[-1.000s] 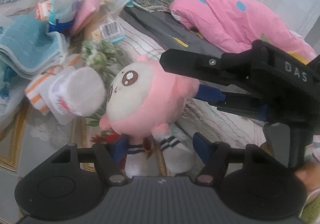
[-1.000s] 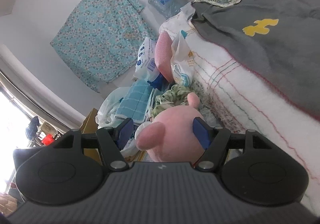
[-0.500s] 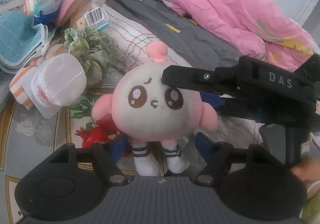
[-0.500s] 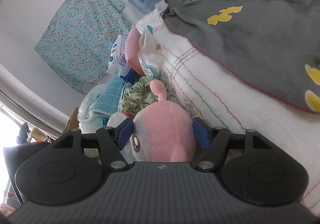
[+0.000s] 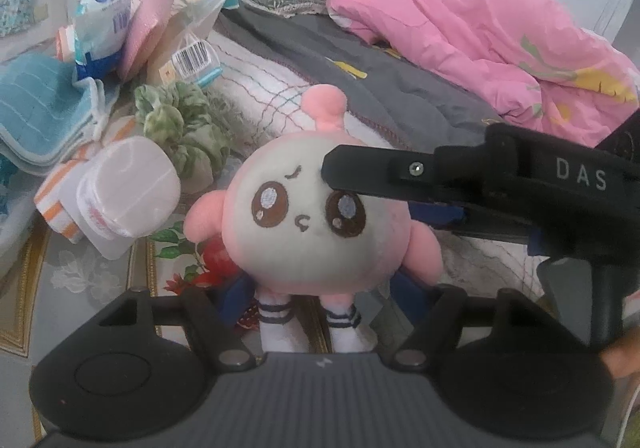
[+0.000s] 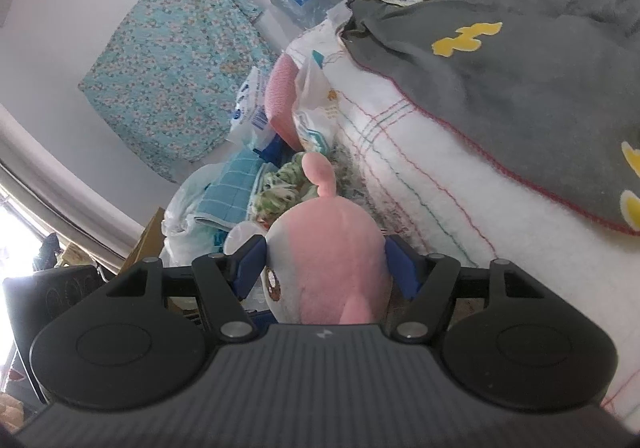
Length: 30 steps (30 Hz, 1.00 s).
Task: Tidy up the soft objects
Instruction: 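Close the right tool on the pink-and-white plush doll and lift it, then carry the plush doll with the right tool and drop it into the cardboard box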
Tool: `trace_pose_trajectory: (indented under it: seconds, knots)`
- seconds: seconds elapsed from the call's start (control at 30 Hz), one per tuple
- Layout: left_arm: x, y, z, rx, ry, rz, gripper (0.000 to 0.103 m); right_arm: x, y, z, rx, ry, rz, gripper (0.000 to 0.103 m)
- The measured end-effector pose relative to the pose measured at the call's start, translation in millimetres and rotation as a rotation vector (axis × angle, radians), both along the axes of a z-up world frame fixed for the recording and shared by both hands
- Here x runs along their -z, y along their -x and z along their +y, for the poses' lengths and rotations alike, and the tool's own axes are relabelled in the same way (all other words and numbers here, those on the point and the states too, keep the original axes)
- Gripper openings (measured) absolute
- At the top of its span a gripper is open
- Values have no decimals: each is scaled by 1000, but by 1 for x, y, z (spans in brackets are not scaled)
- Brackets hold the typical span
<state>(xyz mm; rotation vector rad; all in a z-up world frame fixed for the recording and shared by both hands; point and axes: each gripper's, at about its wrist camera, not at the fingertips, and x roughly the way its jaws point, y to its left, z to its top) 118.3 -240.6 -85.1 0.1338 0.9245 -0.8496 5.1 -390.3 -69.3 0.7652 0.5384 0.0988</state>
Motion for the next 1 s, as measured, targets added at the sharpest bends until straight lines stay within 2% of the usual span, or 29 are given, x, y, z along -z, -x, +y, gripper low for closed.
trace_pose_trajectory:
  seconds: [0.7, 0.87, 1.0]
  knots:
    - [-24, 16, 17, -41, 29, -65, 74, -20, 7, 16, -32, 14, -55, 67]
    - [-45, 23, 31, -79, 50, -121, 74, -39, 3, 26, -68, 29, -102, 67]
    - [-72, 27, 54, -153, 58, -199, 75, -67, -13, 45, -156, 56, -178, 67]
